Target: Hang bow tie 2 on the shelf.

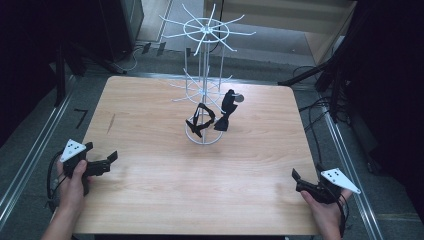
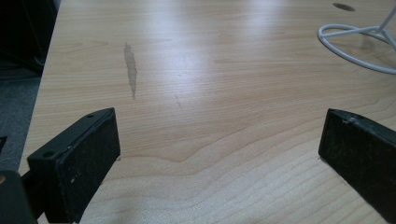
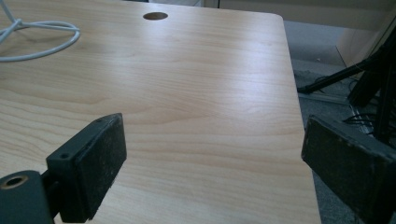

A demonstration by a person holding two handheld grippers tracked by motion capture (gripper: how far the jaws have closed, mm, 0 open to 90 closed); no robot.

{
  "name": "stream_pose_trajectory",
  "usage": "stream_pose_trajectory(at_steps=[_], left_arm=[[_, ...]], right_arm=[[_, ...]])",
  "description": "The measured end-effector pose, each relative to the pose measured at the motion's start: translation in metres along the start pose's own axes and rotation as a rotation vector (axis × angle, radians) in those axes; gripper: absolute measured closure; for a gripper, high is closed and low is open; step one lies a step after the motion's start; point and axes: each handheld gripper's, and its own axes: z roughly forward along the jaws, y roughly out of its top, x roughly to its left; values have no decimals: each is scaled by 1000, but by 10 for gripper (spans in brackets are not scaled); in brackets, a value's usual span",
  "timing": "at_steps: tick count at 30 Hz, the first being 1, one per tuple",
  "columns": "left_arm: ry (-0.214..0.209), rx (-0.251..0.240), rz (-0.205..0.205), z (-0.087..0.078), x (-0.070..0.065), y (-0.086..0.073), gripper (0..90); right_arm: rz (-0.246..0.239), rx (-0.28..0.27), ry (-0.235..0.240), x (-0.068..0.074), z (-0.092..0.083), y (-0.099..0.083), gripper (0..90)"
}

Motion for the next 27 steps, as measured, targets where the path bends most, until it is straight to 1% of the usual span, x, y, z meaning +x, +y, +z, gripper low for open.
stream_pose_trajectory(at_steps=[4, 6, 11, 16, 22, 27], left_arm=[[1, 0, -2, 0, 0, 0, 0], [1, 0, -2, 0, 0, 0, 0], [-4, 3, -5, 0, 1, 0, 0], [-3, 2, -5, 0, 1, 0, 0], [-3, 4, -4, 1, 1, 0, 0], [-3, 6, -4, 1, 1, 0, 0]], right_arm=[[20, 7, -10, -3, -3, -5, 70], [22, 5, -17, -3, -3, -6, 72], [3, 11, -29, 1, 0, -7, 72], [10, 4, -30, 0, 0, -8, 78], [-12, 3, -34, 3, 1, -9, 88], [-3, -4, -33, 1, 1, -9, 89]])
